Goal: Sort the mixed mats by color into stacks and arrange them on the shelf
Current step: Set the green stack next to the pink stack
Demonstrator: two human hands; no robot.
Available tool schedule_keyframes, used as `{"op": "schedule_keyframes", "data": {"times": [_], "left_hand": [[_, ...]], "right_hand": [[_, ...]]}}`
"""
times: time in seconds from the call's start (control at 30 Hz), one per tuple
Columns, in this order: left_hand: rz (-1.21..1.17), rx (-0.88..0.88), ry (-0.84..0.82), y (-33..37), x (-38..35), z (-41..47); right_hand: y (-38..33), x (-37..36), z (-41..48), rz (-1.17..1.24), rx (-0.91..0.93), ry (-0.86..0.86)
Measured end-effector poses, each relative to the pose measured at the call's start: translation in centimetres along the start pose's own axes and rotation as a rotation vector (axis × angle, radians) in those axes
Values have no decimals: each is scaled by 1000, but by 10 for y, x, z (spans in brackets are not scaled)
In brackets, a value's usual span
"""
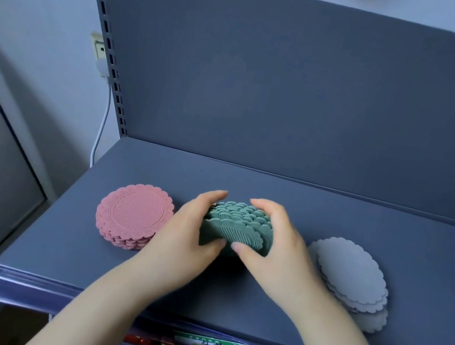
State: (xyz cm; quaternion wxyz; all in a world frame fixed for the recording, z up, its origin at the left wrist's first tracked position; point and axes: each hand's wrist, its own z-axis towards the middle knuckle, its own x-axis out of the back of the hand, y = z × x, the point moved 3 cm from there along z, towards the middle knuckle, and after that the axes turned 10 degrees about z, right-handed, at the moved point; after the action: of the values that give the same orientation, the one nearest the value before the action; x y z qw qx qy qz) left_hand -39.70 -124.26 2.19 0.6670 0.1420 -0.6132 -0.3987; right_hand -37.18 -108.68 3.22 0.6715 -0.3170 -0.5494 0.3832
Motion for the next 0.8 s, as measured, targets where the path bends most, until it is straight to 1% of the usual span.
{"op": "schedule_keyframes", "data": {"times": [0.07,0.17,0.27,0.3,0.37,0.5,0.57,0.7,0.8], "left_hand": [[17,-17,4,1,-5,0],[-20,-28,30,5,-7,-4],[-9,-121,1,15,-10,-8],[-21,-128,-1,15,-10,-7],[-74,-86,20,12,-9,-5],[-14,-80,30,7,-11,-5],[-22,-48,42,5,-11,-5],[22,-114,7,11,-14,-9],[4,-118,13,12,-15,-9]], "right_hand": [[0,-3,0,-32,39,-10],[4,-3,-2,-2,29,80],[6,-8,-5,-3,26,137],[7,-9,-5,-3,26,142],[7,-9,-6,15,20,150],[3,-9,-8,47,-1,87],[3,-7,-8,68,-11,87],[1,-4,-7,51,-19,24],[0,-4,-6,47,-18,18]]}}
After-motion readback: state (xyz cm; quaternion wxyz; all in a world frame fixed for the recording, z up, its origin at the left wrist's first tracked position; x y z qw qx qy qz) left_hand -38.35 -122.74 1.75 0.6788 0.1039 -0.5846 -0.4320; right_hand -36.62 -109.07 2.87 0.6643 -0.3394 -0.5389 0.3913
